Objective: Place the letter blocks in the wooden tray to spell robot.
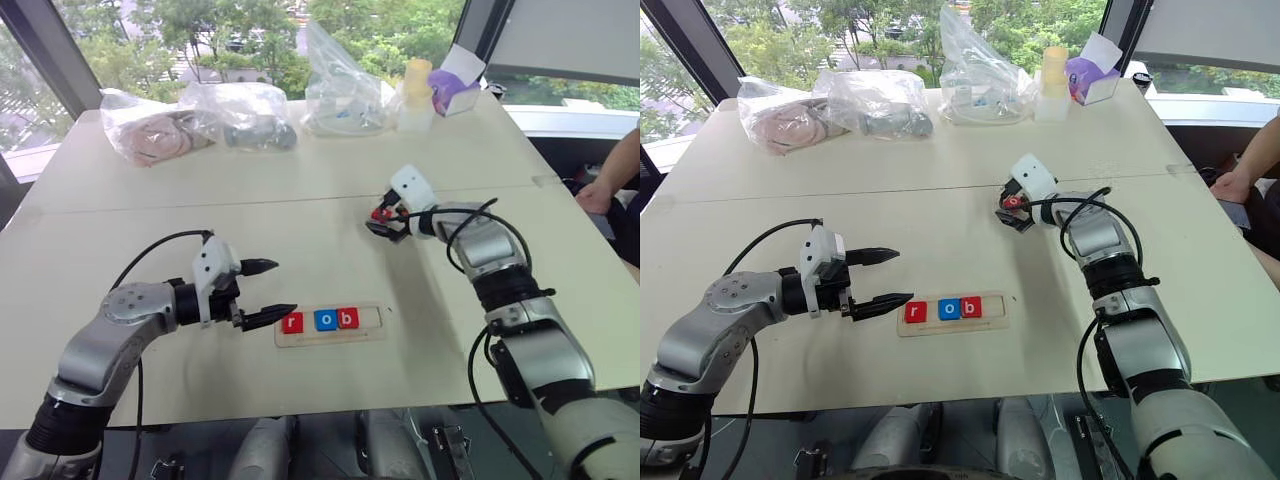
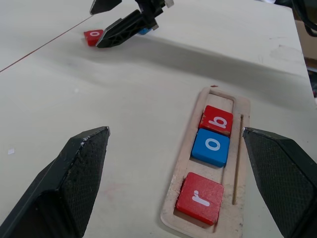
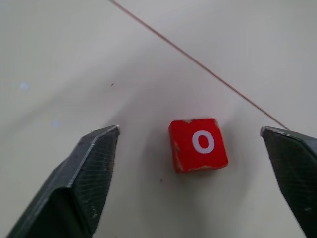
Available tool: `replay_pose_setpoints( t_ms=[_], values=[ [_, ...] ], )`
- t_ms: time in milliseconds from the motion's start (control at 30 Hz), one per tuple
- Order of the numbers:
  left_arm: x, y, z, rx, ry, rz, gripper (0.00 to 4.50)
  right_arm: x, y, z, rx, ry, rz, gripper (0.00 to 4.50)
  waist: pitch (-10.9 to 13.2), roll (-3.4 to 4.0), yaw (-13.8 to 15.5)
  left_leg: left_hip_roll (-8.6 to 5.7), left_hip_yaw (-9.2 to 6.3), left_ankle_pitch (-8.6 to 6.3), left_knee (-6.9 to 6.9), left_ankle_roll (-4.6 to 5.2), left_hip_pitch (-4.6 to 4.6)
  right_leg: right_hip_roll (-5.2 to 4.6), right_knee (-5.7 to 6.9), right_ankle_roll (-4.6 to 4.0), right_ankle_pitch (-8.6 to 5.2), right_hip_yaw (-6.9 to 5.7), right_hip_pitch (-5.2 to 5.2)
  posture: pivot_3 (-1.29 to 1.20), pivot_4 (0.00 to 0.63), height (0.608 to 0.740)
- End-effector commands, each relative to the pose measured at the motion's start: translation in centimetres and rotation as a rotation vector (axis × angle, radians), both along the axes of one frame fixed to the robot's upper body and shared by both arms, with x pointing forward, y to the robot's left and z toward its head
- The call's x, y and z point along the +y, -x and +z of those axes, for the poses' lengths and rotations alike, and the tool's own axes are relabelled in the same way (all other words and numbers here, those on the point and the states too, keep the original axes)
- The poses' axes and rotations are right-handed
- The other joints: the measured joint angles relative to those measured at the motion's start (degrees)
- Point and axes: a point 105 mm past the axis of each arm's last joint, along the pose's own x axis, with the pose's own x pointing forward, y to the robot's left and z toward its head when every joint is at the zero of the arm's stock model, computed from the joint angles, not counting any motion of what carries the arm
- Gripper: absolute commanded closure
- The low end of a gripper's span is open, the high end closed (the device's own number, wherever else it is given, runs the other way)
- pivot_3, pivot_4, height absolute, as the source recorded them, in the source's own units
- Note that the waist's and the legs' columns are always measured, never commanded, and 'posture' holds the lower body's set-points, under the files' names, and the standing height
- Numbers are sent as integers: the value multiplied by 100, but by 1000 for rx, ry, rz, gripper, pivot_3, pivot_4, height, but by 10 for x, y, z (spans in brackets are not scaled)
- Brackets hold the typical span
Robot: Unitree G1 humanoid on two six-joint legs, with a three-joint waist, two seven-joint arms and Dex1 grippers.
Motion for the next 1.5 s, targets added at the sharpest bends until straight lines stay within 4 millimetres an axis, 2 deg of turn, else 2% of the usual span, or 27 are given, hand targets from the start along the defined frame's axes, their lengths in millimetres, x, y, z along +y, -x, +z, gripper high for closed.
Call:
replay_pose_setpoints(
  t_ms=[33, 267, 600, 700, 733, 867, 1067, 1133, 1200, 1267, 1367, 1433, 1500],
  values=[
    [-5, 2, 10, -46, 5, -16, 0, 3, -6, 18, -23, -38, 68, 77, 0, 0, -11, 1, 1, 0, 0, 0, 2, 1, 1, 0, 0, 1, 0, 0, 150, 740],
    [-5, 2, 10, -50, 8, -9, 0, -5, -17, 10, 55, -69, 13, 77, 0, 0, -17, 2, 2, 0, -3, 0, 5, 3, 2, -1, 0, 6, 1, 0, 150, 740],
    [-6, 2, 10, -56, 13, 4, 0, 1, -18, -2, 106, -104, -12, 77, 0, 0, -120, 2, 1, 0, -5, -1, 7, 4, 4, -1, 0, 10, 1, 0, 150, 740],
    [-6, 1, 10, -57, 14, 5, 0, 3, -21, -1, 102, -119, -37, 866, 0, 0, -141, 3, 2, 0, -7, -1, 12, 6, 6, -1, 0, 12, 2, 0, 150, 740],
    [-6, 1, 10, -57, 15, 6, 0, 4, -21, -1, 101, -123, -42, 1263, 0, 0, -142, 4, 4, 0, -9, -1, 14, 7, 7, -1, 0, 14, 2, 0, 150, 740],
    [-7, 0, 10, -58, 19, 8, 0, 9, -22, -3, 100, -126, -44, 3358, 0, 0, -138, 6, 5, 0, -9, -1, 16, 9, 9, -1, 0, 17, 2, 0, 150, 740],
    [-9, 1, 10, -57, 22, 6, 0, 8, -22, -7, 101, -100, -56, 3390, 0, 0, -136, 6, 6, 0, -8, -1, 18, 10, 10, -1, 0, 18, 3, 0, 150, 740],
    [-9, 1, 10, -58, 23, 7, 0, -1, -23, -7, 97, -76, -93, 3390, 0, 0, -133, 6, 6, 0, -8, -1, 20, 10, 10, -1, -1, 19, 5, 0, 150, 740],
    [-9, 2, 9, -58, 26, 10, 0, -19, -23, 1, 89, -60, -184, 3390, 1, 1, -123, 6, 5, 0, -8, -1, 20, 9, 11, -1, 0, 19, 6, 0, 150, 740],
    [-9, 3, 9, -55, 29, 13, 0, -35, -9, 19, 88, -88, -262, 3390, 0, -1, -89, 5, 5, 0, -8, -1, 20, 8, 10, -1, -1, 19, 7, 0, 150, 740],
    [-9, 3, 6, -49, 33, 15, 0, -44, 36, 35, 130, -121, -316, 3390, -1, 3, 52, 2, -11, -1, 1, 1, -21, 4, 6, -1, -3, 13, -20, 0, 150, 740],
    [-10, 4, 3, -39, 36, 2, 0, -55, 74, 38, 183, -129, -413, 3390, -1, 4, 70, 0, -10, -1, 4, 1, -50, 2, 7, -1, -2, 12, -47, 0, 150, 740],
    [-12, 4, 2, -34, 39, -11, 0, -63, 107, 30, 198, -102, -472, 3390, -2, 3, 69, 2, -9, -1, 3, 2, -54, 1, 9, -1, -2, 12, -55, 0, 150, 740]
  ],
)
